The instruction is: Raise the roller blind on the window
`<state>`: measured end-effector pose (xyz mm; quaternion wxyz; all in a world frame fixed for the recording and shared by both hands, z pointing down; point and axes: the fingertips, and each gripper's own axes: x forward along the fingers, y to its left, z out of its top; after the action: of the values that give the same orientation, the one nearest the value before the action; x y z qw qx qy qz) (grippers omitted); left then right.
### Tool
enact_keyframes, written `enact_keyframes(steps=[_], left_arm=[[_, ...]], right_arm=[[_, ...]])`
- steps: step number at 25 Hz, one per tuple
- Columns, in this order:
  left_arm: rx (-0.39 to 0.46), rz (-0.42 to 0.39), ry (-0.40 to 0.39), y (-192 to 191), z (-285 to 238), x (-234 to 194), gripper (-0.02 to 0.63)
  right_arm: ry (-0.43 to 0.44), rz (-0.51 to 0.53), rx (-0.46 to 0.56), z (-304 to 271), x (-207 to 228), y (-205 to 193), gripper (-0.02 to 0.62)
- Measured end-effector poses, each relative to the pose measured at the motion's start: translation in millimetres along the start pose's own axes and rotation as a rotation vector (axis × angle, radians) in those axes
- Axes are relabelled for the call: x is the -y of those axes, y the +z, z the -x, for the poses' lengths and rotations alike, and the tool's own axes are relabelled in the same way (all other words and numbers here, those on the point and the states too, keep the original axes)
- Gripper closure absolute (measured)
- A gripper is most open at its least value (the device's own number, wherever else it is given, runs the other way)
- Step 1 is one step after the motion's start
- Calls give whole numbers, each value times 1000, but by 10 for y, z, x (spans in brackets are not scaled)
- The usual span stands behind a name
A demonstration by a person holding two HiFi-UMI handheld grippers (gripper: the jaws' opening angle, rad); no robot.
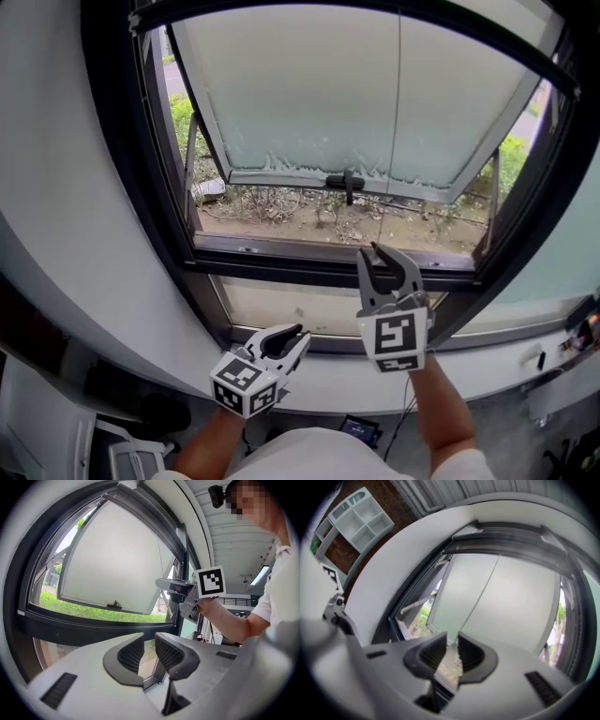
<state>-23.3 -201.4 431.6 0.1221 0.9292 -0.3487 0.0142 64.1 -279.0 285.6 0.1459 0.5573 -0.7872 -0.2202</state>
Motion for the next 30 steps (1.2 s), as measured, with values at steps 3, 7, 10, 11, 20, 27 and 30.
enact_keyframes(steps=[3, 7, 10, 11, 20, 27, 30], left_arm=[[0, 5, -2, -7, 3, 3, 514], [3, 5, -3, 5, 2, 5, 514], [3, 5, -4, 14, 9, 1, 514], [3, 5, -4, 14, 12, -1, 514], [3, 4, -4, 20, 18, -8, 514], [-4, 1, -11, 25, 4, 13, 514], [-7, -4, -15, 28, -7, 27, 514]], right_arm=[[-7, 6, 12, 0, 24, 60, 517], [-14, 15, 29, 1, 73, 160, 517], [-18, 16, 40, -2, 91, 218, 517], [-20, 18, 43, -3, 98, 234, 517], [-37, 31, 59, -26, 219, 345, 517], [-49, 28, 66, -45, 326, 398, 517], [-57, 25, 69, -49, 388, 419, 517]])
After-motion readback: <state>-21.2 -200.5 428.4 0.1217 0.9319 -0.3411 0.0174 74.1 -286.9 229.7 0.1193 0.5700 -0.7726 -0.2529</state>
